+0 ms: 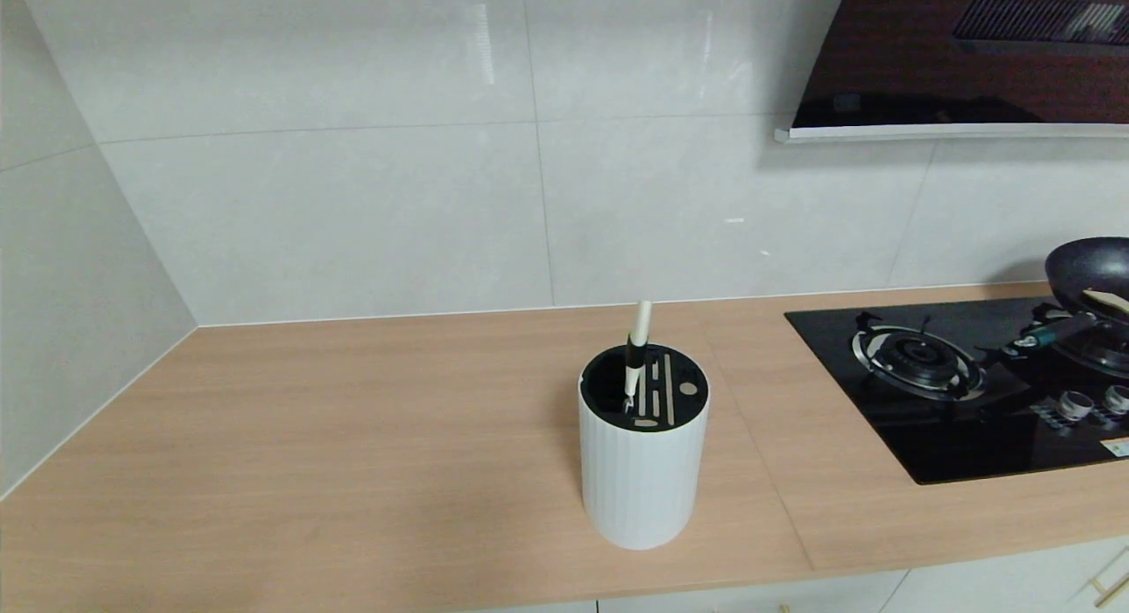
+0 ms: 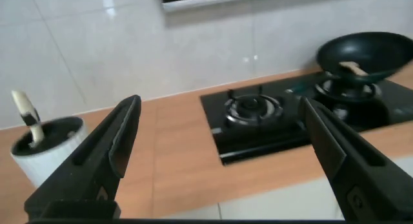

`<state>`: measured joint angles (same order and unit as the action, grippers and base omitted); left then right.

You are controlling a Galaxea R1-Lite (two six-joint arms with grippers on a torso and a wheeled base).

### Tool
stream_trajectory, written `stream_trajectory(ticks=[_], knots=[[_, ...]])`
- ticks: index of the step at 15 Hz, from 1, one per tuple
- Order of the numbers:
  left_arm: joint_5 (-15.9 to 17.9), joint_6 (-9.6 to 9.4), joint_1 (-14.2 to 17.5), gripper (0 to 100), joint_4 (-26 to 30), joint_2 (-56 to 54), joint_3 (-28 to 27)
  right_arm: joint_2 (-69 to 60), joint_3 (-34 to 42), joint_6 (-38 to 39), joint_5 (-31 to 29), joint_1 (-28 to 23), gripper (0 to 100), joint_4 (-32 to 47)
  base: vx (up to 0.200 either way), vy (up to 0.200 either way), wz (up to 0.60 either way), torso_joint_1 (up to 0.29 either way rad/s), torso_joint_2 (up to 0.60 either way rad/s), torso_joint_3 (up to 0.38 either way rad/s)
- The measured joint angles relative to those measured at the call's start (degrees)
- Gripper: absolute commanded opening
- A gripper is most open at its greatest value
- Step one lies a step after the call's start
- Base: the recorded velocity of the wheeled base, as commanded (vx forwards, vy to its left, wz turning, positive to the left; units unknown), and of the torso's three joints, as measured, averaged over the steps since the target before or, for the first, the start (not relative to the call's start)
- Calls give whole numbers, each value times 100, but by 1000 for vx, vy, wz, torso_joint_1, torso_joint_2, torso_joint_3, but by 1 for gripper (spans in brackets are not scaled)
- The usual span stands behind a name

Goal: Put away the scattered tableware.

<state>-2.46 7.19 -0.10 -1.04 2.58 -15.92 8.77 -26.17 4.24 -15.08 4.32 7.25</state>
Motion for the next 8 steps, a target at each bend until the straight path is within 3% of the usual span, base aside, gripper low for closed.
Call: stream_trajectory(ticks=[2,5,8], knots=[[-224,-96,51,100,-475,-133,457,-434,263,18,-77,-258,100,71,0,0,0,0,0,0],[-246,-517,62,100,-668,-236,1052,-758,807,7,-519,-396,100,-146,0,0,0,0,0,0],[12,-751,61,100,-286,-258,1515,-850,1857,-580,-566,-411,100,-1150,0,0,0,0,0,0]])
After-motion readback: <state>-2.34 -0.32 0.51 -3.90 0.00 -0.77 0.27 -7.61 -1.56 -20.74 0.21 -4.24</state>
